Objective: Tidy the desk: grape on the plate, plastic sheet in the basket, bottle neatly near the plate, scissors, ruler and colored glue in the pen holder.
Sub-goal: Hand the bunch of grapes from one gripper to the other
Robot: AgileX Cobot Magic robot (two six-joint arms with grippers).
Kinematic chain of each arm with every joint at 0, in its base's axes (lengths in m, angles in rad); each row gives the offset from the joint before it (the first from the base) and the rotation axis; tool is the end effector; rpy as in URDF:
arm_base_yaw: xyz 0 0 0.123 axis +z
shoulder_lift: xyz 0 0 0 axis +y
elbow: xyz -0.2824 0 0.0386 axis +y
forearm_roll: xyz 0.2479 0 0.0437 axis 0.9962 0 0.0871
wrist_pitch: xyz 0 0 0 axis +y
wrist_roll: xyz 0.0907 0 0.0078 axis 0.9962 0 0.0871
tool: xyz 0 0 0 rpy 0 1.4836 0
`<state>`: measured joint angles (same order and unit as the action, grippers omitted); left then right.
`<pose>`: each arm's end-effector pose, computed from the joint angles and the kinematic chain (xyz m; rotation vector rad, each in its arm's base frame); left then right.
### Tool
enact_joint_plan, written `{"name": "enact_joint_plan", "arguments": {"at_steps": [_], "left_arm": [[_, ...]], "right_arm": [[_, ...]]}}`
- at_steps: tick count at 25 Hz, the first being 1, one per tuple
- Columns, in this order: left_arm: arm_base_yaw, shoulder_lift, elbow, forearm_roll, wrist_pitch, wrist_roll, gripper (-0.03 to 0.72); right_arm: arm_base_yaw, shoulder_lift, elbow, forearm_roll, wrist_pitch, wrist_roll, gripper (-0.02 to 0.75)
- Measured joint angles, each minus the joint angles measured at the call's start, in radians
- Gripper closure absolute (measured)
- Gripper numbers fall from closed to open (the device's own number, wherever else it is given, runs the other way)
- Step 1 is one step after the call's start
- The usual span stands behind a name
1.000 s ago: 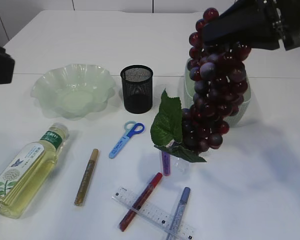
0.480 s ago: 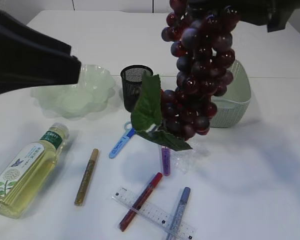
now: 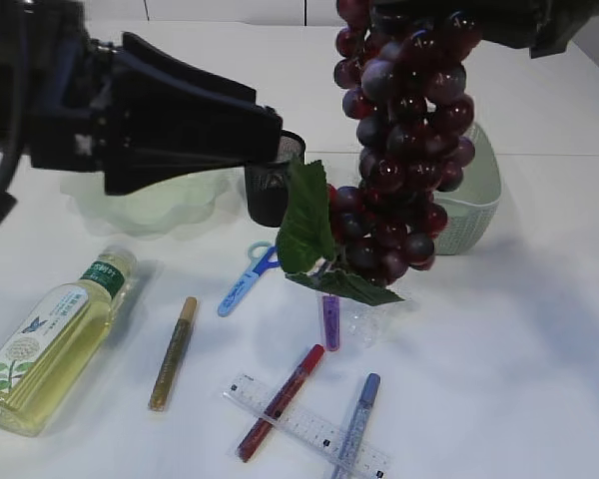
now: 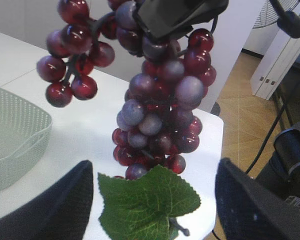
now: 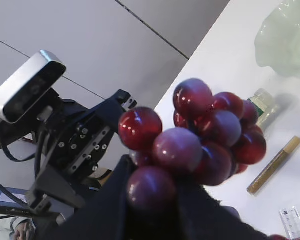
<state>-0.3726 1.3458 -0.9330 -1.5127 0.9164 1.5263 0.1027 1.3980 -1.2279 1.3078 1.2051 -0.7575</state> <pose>0.2255 -0.1656 0.3258 0.9866 1.6974 -1.1043 0.2618 0.1096 0.3842 -0.5442 2.0491 1.3975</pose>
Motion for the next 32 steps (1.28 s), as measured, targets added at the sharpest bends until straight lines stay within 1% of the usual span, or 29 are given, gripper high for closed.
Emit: {"name": "enact_joint_plan", "arguments": {"at_steps": [5, 9, 13, 20, 23, 28, 32], "left_arm": [[-0.065, 0.076, -0.010, -0.079, -0.022, 0.071, 0.134], [-0.093, 0.120, -0.028, -0.145, -0.029, 0.131, 0.134], [-0.118, 0.162, -0.056, -0.189, -0.036, 0.161, 0.133], [-0.165, 0.222, -0.106, -0.218, -0.041, 0.175, 0.133], [-0.168, 0.239, -0.111, -0.239, -0.041, 0.179, 0.126], [-0.168, 0.266, -0.111, -0.249, -0.027, 0.182, 0.077], [-0.177, 0.268, -0.112, -0.253, -0.022, 0.182, 0.066]], "right_arm": [[0.000, 0.000, 0.000, 0.002, 0.000, -0.014, 0.586], [0.000, 0.000, 0.000, 0.015, 0.000, -0.027, 0.586], [0.000, 0.000, 0.000, 0.029, 0.000, -0.044, 0.586], [0.000, 0.000, 0.000, 0.036, 0.002, -0.075, 0.586], [0.000, 0.000, 0.000, 0.050, 0.002, -0.086, 0.586], [0.000, -0.001, 0.000, 0.059, 0.002, -0.093, 0.586], [0.000, -0.001, 0.000, 0.061, 0.002, -0.097, 0.586]]}}
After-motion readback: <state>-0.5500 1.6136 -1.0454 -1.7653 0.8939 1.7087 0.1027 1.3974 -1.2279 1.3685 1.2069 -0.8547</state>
